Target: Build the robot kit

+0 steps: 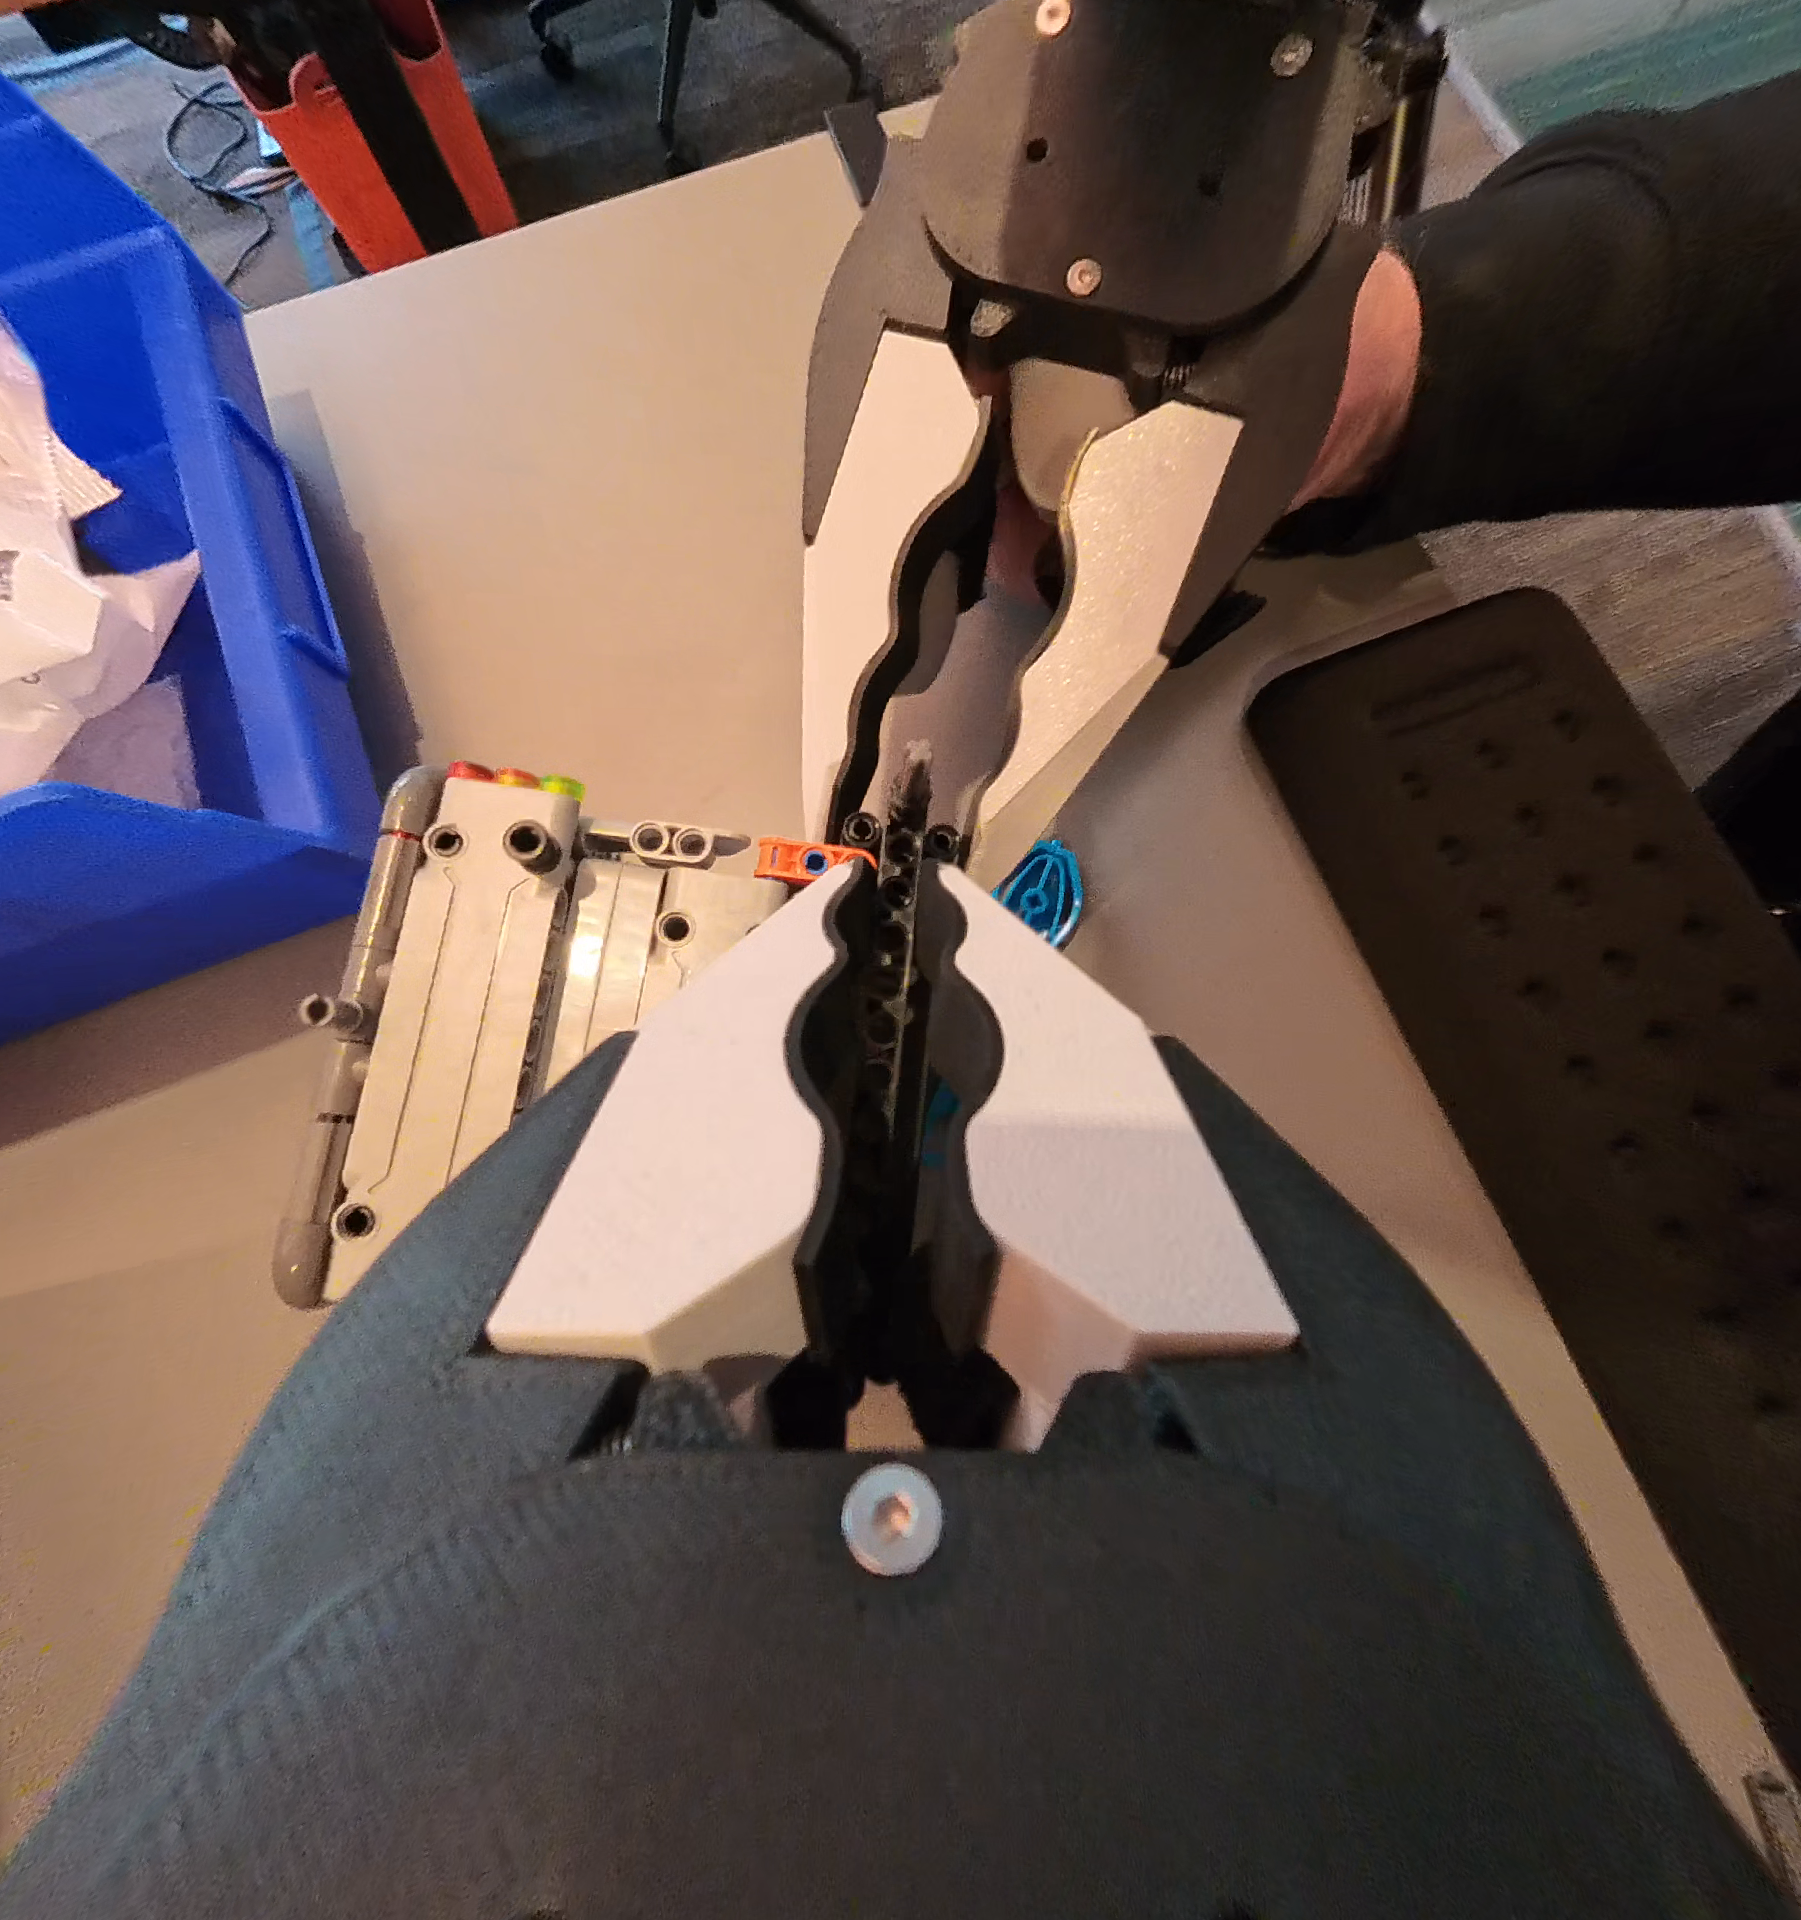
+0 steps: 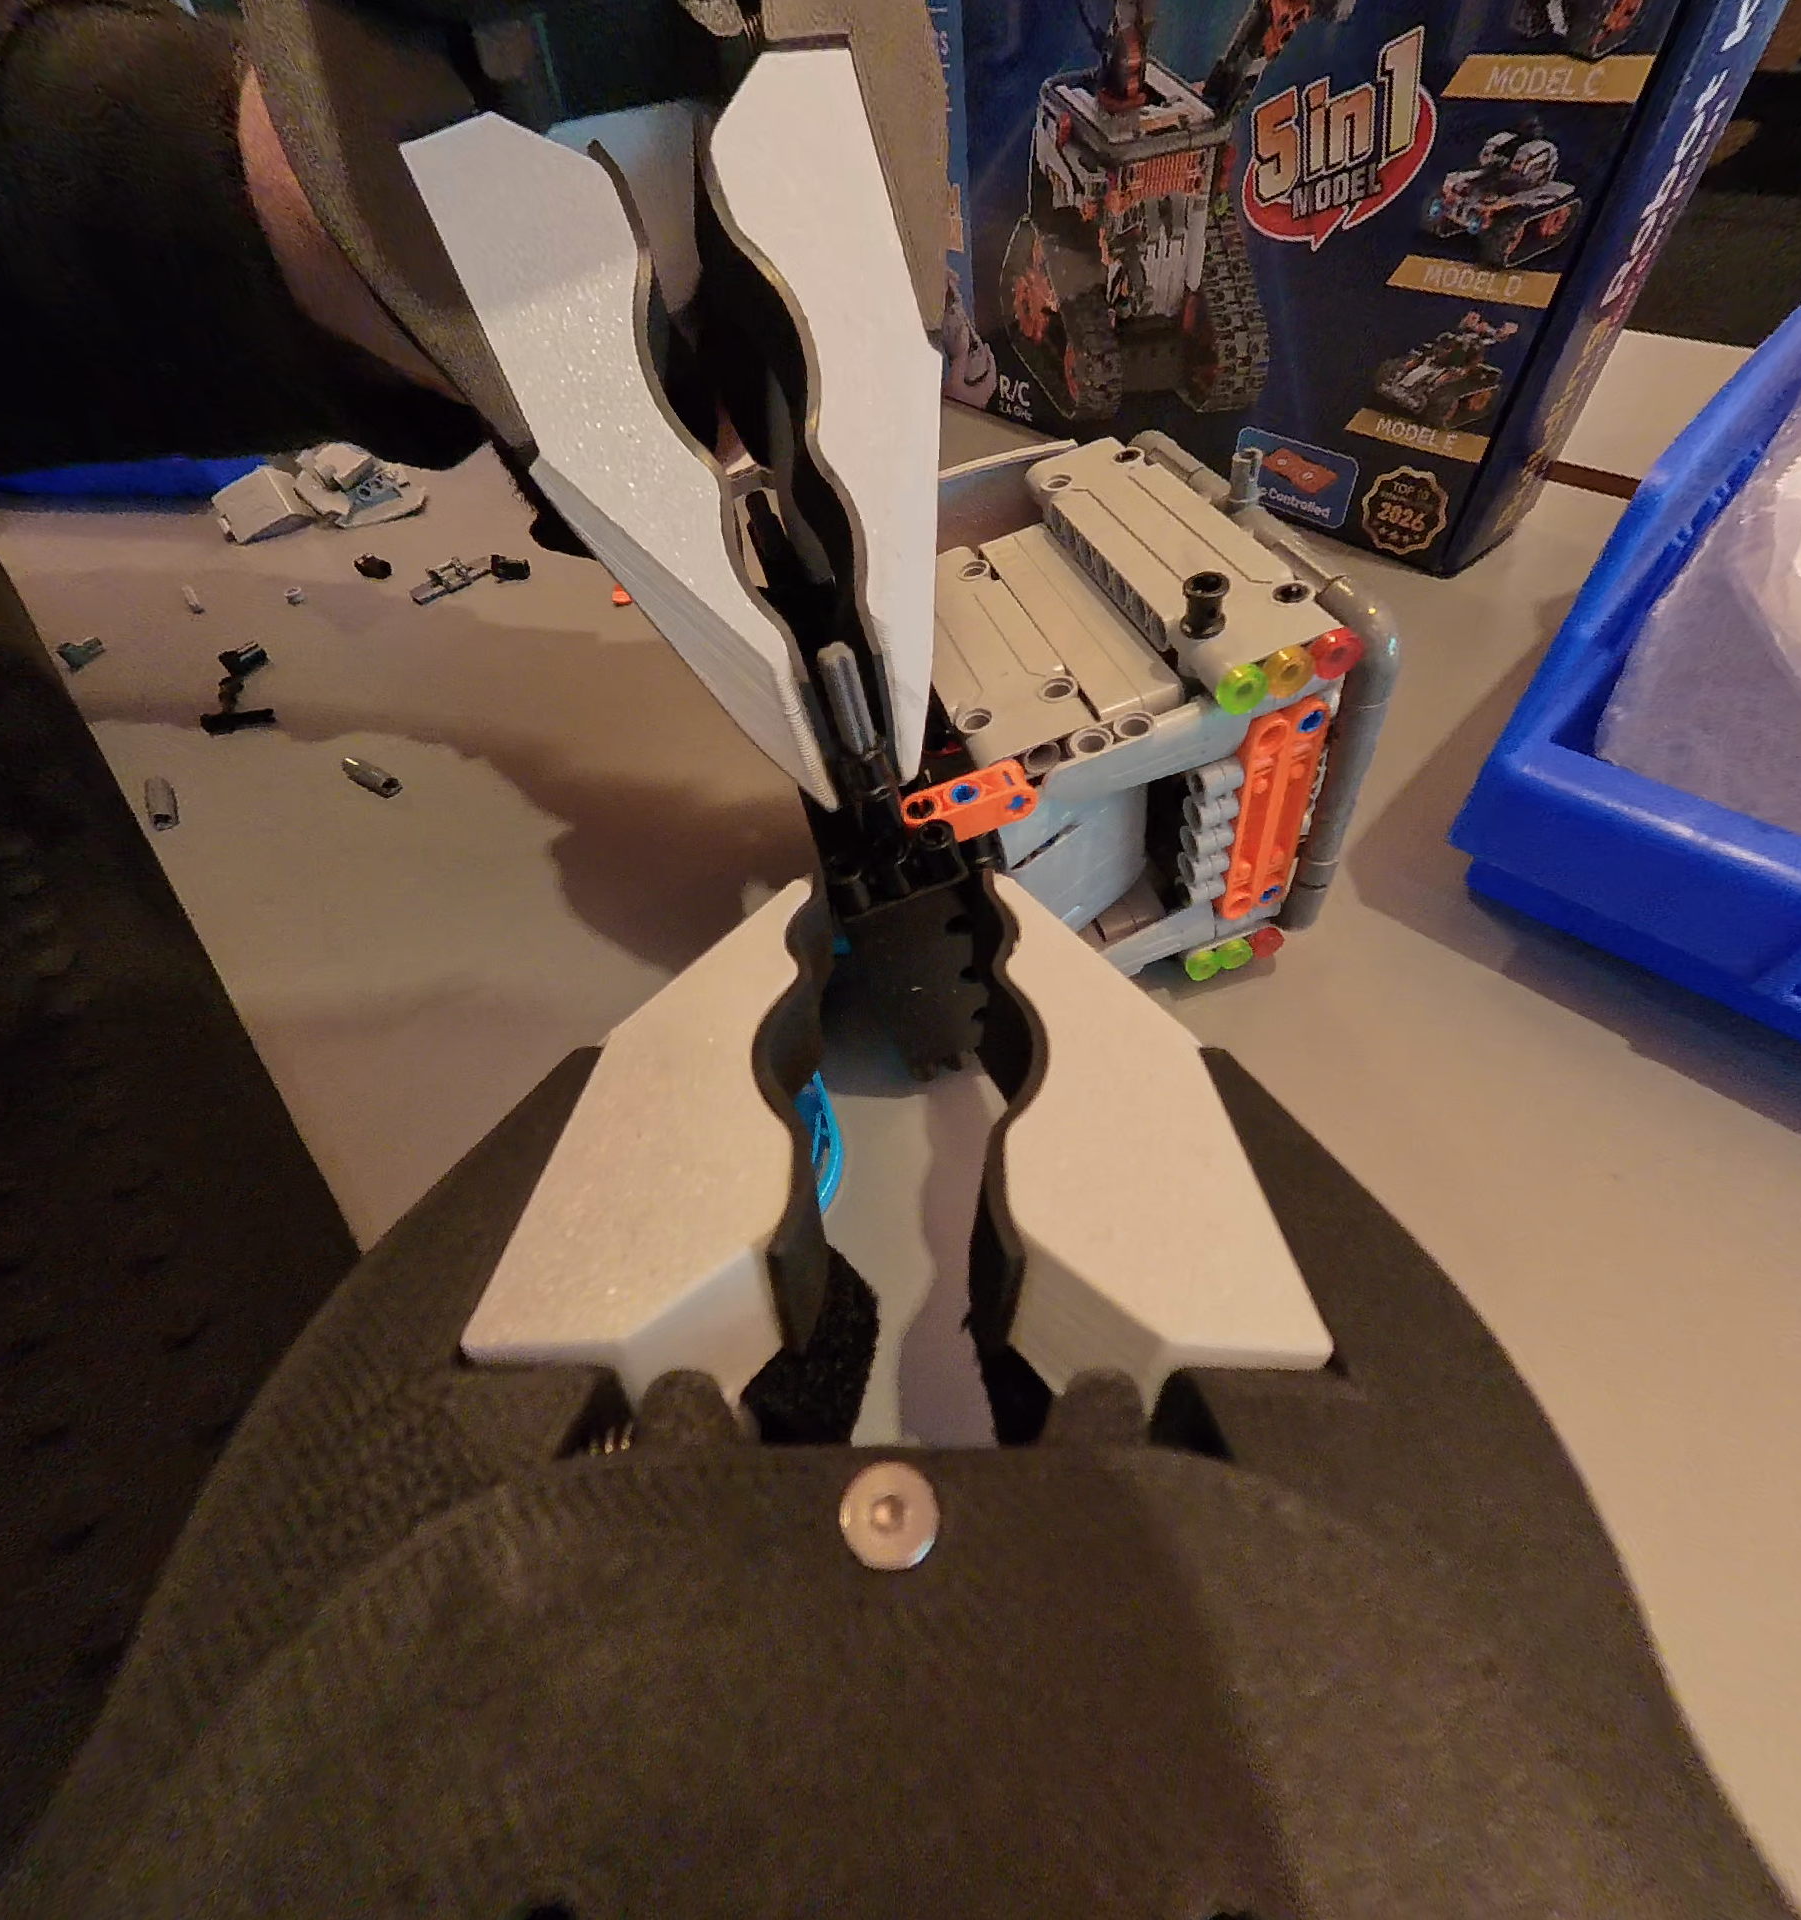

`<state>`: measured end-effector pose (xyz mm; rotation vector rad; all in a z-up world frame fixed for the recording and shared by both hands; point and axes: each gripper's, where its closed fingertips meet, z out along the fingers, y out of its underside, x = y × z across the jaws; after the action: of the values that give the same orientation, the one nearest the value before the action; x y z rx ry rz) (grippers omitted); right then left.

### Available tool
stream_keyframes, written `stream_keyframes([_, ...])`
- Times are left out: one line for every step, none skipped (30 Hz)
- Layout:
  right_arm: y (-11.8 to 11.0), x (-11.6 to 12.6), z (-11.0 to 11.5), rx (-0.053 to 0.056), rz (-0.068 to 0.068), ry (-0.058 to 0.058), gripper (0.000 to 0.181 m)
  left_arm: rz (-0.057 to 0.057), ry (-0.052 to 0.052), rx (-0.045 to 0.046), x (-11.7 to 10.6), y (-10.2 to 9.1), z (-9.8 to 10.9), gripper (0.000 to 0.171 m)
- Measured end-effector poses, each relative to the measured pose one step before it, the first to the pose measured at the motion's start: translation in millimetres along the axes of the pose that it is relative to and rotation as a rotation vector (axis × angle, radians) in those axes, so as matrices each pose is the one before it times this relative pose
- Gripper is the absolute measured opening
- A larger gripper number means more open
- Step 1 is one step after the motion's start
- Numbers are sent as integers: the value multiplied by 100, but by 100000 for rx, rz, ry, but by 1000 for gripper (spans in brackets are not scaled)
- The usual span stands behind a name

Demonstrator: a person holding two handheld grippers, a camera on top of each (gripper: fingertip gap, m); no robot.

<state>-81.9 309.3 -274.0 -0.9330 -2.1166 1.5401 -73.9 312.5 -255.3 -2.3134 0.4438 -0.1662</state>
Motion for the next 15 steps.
stream_keyframes([-5, -13, -8, 91, 486, -458, 24, -830, 1391, 1078, 39, -18, 12, 7])
stream_keyframes([-9, 2, 10, 113, 65, -164, 24, -2301, 1877, 1143, 30, 1, -11, 7])
stream_keyframes([-25, -1, 6, 135, 331, -342, 24, -882, -224, 147, -49, -8, -36, 7])
stream_keyframes([-28, -38, 0, 120, 663, -847, 25, 1710, -1551, -242, 23, -17, -8, 7])
stream_keyframes([-38, -99, -21, 197, 185, -695, 25, 2415, -754, -1051, 116, 29, -50, 7])
stream_keyframes([-160, -45, -76, 1000, -335, 362, 29, 1573, -159, -1003, 88, 11, -71, 7])
stream_keyframes([-413, 145, -304, 2270, 35, 1280, 34, 97, -387, -58, -11, -14, -12, 6])
stream_keyframes([-394, 246, -479, 2164, 750, 1099, 35, 30, -509, -115, 11, 36, -17, 7])
stream_keyframes([-208, 144, -431, 1273, 685, 365, 35, 195, -1096, -417, 4, 24, -103, 7])
stream_keyframes([-178, -14, -351, 1019, -516, 383, 28, 1027, -1413, -154, 56, -28, -209, 7])
stream_keyframes([-354, -151, -317, 1363, -2557, 913, 19, 1607, -1664, -963, 16, 141, -222, 9])
stream_keyframes([-404, -183, -210, 530, -3414, 1064, 16, 1130, -2212, -1715, -123, 279, -240, 11])
stream_keyframes([-352, -282, 9, -783, -2592, -87, 17, 238, -1265, -170, -70, 44, -286, 16])
stream_keyframes([-348, -315, 183, -868, -2237, -707, 17, -104, -647, -639, -25, 119, -194, 16])
stream_keyframes([-208, -211, 237, -1139, -2775, -333, 17, 75, -1650, -2191, -193, 344, -9, 17])
